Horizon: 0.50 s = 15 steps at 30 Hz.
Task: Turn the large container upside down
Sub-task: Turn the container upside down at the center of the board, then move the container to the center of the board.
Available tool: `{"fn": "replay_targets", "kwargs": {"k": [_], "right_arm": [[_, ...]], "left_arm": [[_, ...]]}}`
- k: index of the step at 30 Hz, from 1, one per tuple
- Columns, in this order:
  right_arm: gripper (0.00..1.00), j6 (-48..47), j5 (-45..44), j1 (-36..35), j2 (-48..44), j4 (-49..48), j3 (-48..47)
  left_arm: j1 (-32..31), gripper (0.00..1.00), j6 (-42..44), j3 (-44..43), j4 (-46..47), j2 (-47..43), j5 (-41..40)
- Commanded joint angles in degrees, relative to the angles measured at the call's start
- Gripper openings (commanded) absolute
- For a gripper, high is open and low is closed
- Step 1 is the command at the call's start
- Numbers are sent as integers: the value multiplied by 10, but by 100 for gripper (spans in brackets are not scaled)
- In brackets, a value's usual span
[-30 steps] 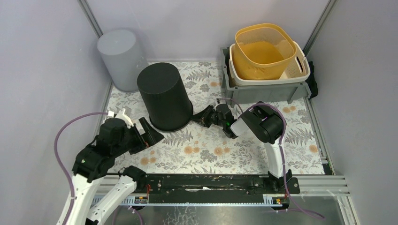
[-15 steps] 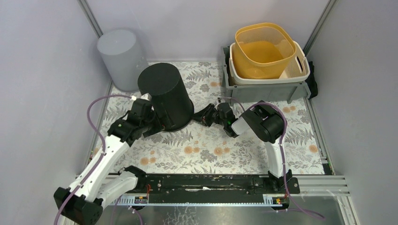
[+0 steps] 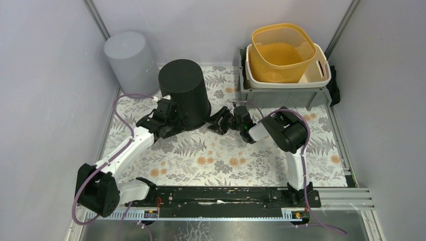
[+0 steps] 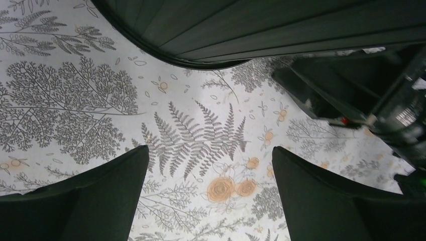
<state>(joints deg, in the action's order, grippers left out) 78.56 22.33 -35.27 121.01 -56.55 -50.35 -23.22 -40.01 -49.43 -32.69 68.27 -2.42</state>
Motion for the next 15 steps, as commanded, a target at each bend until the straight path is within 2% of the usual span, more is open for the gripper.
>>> {"fn": "replay_targets", "kwargs": {"k": [1, 9, 15], "right_arm": [[62, -45, 13, 20, -76, 41, 9], [63, -56, 63, 20, -183, 59, 96], [63, -98, 84, 20, -293, 132, 163]], "left_arm": [[-1, 100, 21, -28, 57, 36, -37], [10, 100, 8, -74, 69, 114, -76], [13, 100, -39, -108, 80, 170, -134]]}}
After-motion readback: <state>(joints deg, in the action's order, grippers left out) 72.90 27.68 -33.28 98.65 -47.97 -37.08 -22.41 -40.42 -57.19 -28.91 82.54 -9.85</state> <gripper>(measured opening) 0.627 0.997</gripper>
